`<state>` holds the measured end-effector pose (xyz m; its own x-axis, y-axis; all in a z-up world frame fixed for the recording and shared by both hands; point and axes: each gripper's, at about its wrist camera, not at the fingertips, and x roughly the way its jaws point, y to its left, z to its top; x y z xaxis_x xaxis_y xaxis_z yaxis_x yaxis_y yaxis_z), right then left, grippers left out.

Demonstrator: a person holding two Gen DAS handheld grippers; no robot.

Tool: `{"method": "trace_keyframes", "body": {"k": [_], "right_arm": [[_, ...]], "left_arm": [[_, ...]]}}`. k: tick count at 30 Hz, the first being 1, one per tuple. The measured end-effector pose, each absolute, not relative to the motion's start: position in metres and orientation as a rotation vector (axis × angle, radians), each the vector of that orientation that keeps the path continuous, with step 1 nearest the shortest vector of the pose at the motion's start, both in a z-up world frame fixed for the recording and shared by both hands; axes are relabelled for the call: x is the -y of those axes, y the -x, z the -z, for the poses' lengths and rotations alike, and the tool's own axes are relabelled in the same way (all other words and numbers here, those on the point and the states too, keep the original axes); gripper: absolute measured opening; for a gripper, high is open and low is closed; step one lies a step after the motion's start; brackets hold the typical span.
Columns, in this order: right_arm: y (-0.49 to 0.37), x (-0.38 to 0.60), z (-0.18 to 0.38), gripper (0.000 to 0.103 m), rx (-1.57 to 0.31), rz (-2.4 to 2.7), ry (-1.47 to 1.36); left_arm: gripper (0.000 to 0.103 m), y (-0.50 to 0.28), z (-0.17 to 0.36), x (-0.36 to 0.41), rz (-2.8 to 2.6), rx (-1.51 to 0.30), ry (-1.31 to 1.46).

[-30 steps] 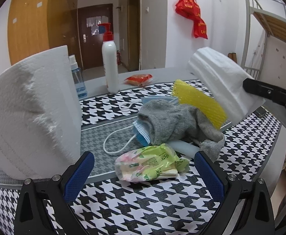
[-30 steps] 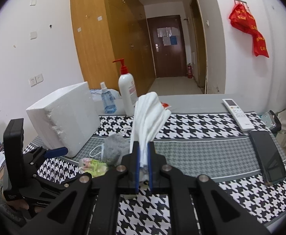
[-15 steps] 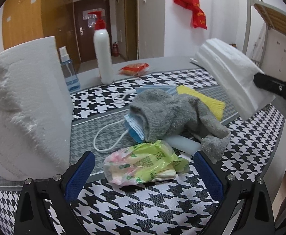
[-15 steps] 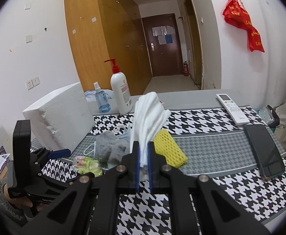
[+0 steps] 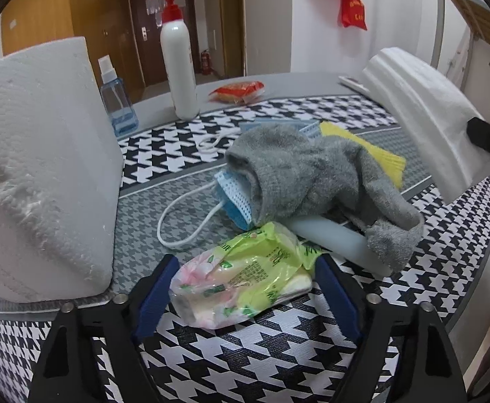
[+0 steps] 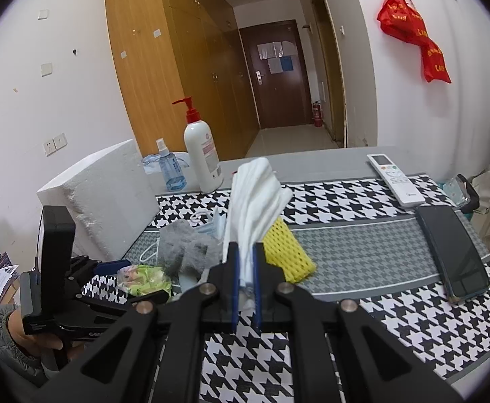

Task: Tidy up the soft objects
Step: 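Grasp the green wet-wipes packet with the left gripper while the right gripper holds the white cloths, then lift and carry both held items over the white foam box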

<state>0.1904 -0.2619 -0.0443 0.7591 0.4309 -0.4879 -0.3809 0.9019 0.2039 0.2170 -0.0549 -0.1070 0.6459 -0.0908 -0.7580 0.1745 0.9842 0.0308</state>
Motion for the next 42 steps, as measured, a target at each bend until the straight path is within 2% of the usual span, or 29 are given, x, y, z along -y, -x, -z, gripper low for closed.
{"method": "trace_keyframes", "body": {"k": [1,7,16,42], "right_arm": [[-0.19,0.263,0.044,0.01,-0.555,-0.441,-0.097],[-0.19,0.264,0.045,0.01,-0.56,-0.436,-0.098],[-0.19,0.263,0.043,0.01,-0.549,-0.437,-0.091],[-0.161,0.248,0.018,0.01,-0.483,-0.45,-0.054]], "left_arm": [[0.074,-0.218,0.107,0.054,0.149,-0.859,-0.101],[0.065,-0.214,0.106,0.055,0.151,-0.852,-0.112],[0.055,-0.204,0.1,0.057,0.176,-0.829,-0.132],[0.053,-0.158,0.055,0.037,0.182,-0.679,-0.089]]}}
